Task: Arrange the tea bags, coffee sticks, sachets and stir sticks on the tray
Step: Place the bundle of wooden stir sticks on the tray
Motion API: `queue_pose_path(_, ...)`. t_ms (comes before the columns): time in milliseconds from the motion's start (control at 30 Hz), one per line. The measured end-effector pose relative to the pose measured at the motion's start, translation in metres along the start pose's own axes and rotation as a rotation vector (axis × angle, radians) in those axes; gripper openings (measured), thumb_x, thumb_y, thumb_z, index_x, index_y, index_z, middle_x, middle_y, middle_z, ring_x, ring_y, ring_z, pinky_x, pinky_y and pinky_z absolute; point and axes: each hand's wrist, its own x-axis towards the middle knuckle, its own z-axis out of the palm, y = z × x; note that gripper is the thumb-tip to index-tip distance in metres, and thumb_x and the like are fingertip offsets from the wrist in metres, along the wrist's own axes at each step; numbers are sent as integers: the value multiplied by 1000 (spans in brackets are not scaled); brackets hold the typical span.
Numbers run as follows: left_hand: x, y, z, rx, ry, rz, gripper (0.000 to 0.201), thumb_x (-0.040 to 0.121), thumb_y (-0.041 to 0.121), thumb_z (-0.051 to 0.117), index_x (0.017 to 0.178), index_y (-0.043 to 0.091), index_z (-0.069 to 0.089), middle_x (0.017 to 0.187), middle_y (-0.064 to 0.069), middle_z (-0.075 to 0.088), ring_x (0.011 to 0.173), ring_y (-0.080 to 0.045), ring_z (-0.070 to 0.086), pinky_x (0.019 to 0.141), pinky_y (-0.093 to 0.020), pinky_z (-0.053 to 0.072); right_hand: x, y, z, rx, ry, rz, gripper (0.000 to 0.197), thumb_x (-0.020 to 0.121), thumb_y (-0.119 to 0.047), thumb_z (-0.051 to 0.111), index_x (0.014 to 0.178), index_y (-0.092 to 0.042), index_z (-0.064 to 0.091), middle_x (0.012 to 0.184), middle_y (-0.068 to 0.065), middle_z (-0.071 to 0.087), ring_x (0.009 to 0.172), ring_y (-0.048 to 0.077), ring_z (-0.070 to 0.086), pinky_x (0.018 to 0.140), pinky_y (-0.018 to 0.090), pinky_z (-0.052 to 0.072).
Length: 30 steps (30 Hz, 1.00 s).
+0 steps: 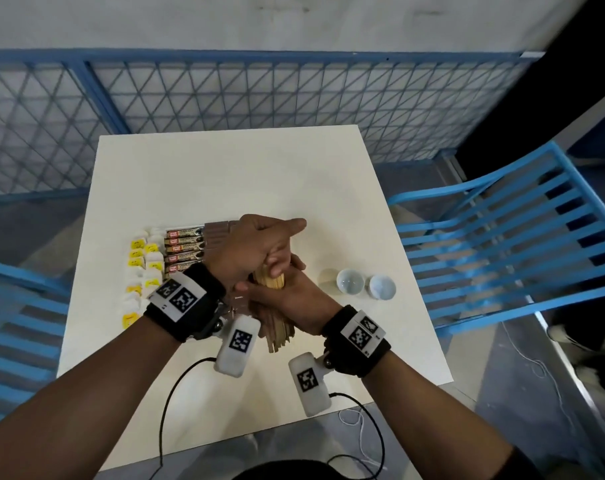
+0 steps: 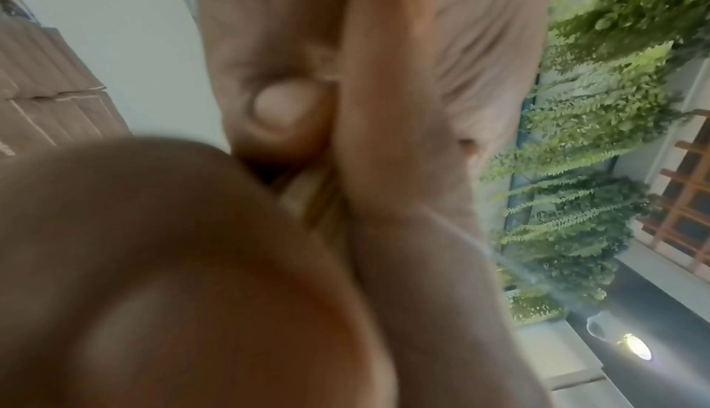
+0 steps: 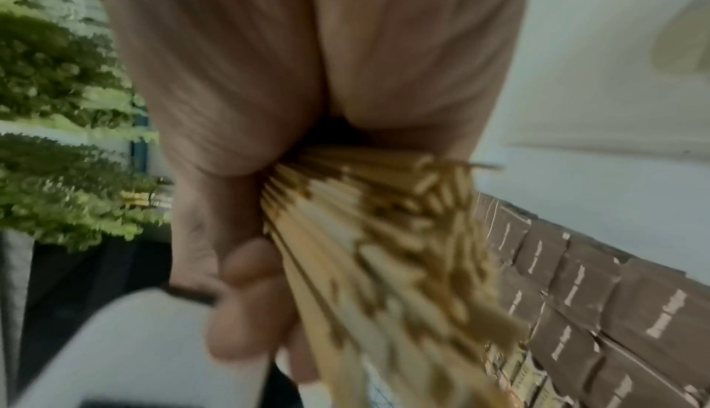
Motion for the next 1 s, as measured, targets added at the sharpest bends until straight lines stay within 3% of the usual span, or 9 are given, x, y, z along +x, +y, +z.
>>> queue_pose_path(133, 10, -8, 10, -60, 72, 28, 63, 100, 24, 65, 49, 9, 30, 42, -5, 22, 35, -23, 30, 60, -39, 52, -3, 2, -22, -67, -2, 64, 25, 91, -12, 72, 98, 10, 61, 85, 31, 64, 74, 35, 64, 69, 45, 55)
queue_pose_path(300, 21, -10, 20, -127, 183, 38, 60, 97, 28, 67, 49, 10, 37, 43, -7, 32, 36, -22, 39, 55, -34, 47, -2, 0, -34, -66, 47, 71, 19, 90, -3, 71, 76, -7, 59, 52, 2, 56, 40, 20, 48, 42, 26, 41)
queue_pose_path(400, 18, 3, 18, -204, 34, -57, 58, 94, 45, 62, 52, 8, 49, 65, -15, 58, 61, -30, 64, 65, -36, 53, 1, 1, -40, -44, 33, 16, 22, 92, 9, 62, 92, -8, 47, 50, -4, 53, 35, 12, 46, 38, 21, 39)
queue_pose_path(500, 19, 15, 6, -242, -44, -198, 64, 101, 53, 43, 69, 1, 64, 100, -20, 74, 102, -36, 72, 77, -40, 59, 4, 2, -43, -87, -5, 59, 28, 93, 8, 61, 79, -11, 46, 48, -1, 44, 33, 15, 37, 39, 21, 37)
queue_pose_path(600, 27, 21, -7, 99, -23, -124, 68, 107, 53, 28, 100, 5, 75, 115, -10, 76, 115, -26, 69, 94, -44, 54, 7, 7, -46, -298, 41, 62, 30, 91, -2, 66, 71, -15, 49, 50, -2, 47, 37, 19, 42, 41, 26, 40)
queue_pose_path(700, 34, 10, -10, 584, -47, -106, 66, 99, 73, 24, 108, 34, 77, 123, 19, 69, 113, -6, 65, 106, -40, 43, 14, 8, -46, -600, 81, -9, 21, 90, -9, 69, 76, -15, 54, 54, -5, 52, 38, 7, 49, 41, 19, 41)
queue_pose_path(800, 33, -11, -11, 890, -138, -159, 68, 93, 81, 26, 94, 38, 78, 104, 20, 75, 98, -5, 70, 103, -41, 48, 21, 6, -36, -677, 70, -194, 14, 86, -5, 74, 99, -3, 68, 83, 5, 70, 78, -4, 58, 72, 7, 45)
queue_pose_path(900, 27, -14, -21, 424, 14, -98, 55, 104, 57, 42, 97, 15, 78, 98, -1, 79, 96, -24, 75, 96, -48, 54, 21, 7, -36, -598, 42, -112, 15, 89, -18, 76, 79, -18, 65, 63, -14, 62, 58, 3, 57, 59, 16, 44)
queue_pose_path(1000, 18, -5, -32, 72, 97, -56, 49, 102, 45, 52, 101, 0, 72, 105, -18, 76, 101, -36, 72, 84, -41, 53, 21, 8, -37, -360, 71, 69, 34, 92, -32, 73, 71, -15, 53, 52, -3, 51, 42, 18, 45, 43, 28, 39)
